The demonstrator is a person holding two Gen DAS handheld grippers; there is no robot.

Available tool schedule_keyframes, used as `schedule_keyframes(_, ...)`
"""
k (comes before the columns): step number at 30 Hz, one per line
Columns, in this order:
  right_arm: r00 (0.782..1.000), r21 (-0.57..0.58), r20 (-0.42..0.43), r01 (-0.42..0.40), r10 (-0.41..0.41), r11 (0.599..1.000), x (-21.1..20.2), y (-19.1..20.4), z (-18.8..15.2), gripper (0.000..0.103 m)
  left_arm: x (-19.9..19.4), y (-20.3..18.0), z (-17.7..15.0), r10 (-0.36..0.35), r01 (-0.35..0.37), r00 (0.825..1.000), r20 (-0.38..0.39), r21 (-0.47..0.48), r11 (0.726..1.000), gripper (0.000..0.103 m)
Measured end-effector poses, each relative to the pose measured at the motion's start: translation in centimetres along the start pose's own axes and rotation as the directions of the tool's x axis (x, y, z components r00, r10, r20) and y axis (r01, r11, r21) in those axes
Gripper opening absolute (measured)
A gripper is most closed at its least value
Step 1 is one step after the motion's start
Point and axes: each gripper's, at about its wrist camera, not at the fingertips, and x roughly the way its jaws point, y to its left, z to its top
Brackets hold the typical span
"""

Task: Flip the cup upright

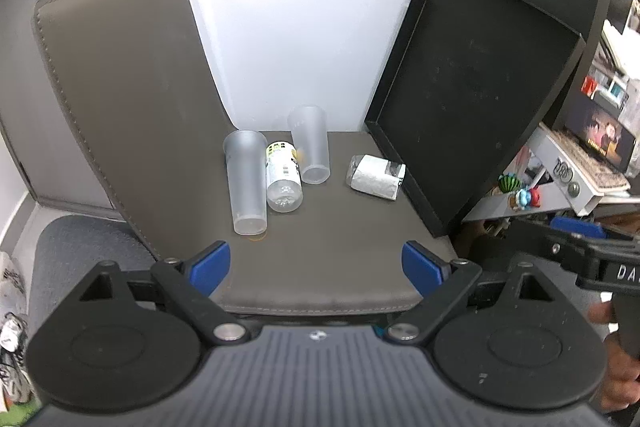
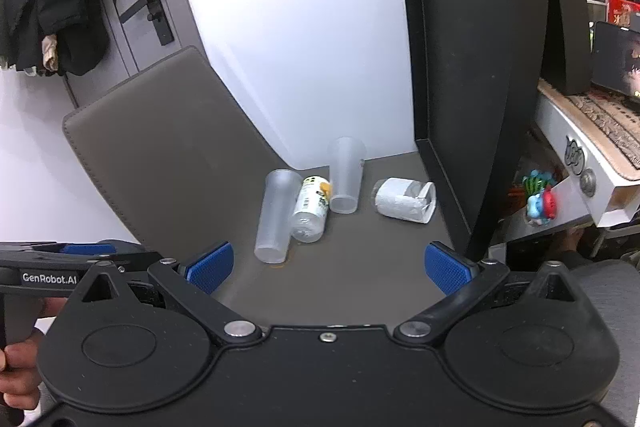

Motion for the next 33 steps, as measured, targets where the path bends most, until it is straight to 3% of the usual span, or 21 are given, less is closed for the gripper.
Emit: schedule_keyframes(33, 1.000, -0.063, -0.005, 0.001, -0.002, 0.998, -0.4, 0.8, -0.6, 0.103, -0.2, 0.2, -1.1, 0.019, -0.018, 1.000, 0.025, -0.015, 1.000, 0.092)
